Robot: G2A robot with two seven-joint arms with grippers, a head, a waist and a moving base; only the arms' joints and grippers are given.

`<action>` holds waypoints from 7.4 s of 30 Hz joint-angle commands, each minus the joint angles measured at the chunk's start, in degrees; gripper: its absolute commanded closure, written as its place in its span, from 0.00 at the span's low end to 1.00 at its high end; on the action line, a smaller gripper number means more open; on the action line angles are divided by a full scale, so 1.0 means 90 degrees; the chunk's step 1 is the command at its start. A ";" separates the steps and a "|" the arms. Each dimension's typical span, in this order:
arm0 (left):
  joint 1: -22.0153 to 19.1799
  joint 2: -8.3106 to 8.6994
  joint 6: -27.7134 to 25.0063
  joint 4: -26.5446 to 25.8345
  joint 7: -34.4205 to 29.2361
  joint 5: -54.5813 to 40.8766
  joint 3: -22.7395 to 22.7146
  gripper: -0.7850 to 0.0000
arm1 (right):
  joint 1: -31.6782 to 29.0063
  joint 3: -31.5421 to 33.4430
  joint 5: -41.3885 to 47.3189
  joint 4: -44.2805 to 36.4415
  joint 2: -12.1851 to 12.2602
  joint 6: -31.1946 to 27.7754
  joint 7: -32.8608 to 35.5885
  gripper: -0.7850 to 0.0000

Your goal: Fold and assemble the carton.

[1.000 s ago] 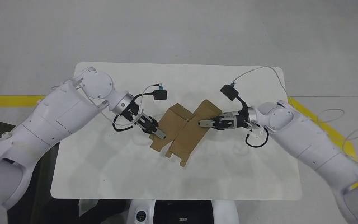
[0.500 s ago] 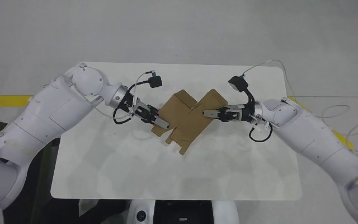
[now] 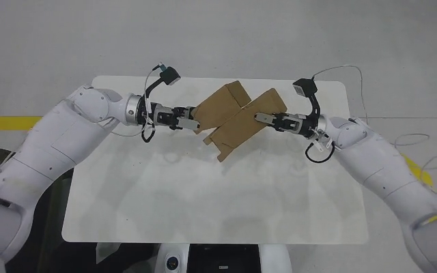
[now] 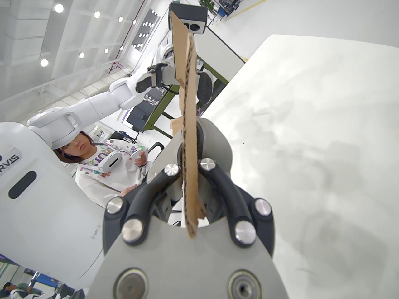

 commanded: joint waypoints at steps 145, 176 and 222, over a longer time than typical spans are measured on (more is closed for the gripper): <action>0.0879 -0.0576 0.1057 -0.0457 -0.1056 0.1860 -0.1425 1.00 | 0.1017 -0.1591 -0.0302 -0.0095 -0.0172 0.0056 0.0393 0.49; 0.0612 -0.0466 0.0974 -0.0311 -0.0973 0.1785 -0.0916 1.00 | 0.1292 -0.2052 0.0064 -0.0186 -0.0497 0.0245 0.0583 0.71; 0.0888 -0.0235 0.1269 -0.1051 -0.1269 0.0001 -0.1349 0.00 | 0.1285 -0.1955 0.0127 0.0708 -0.0994 0.0000 0.0336 1.00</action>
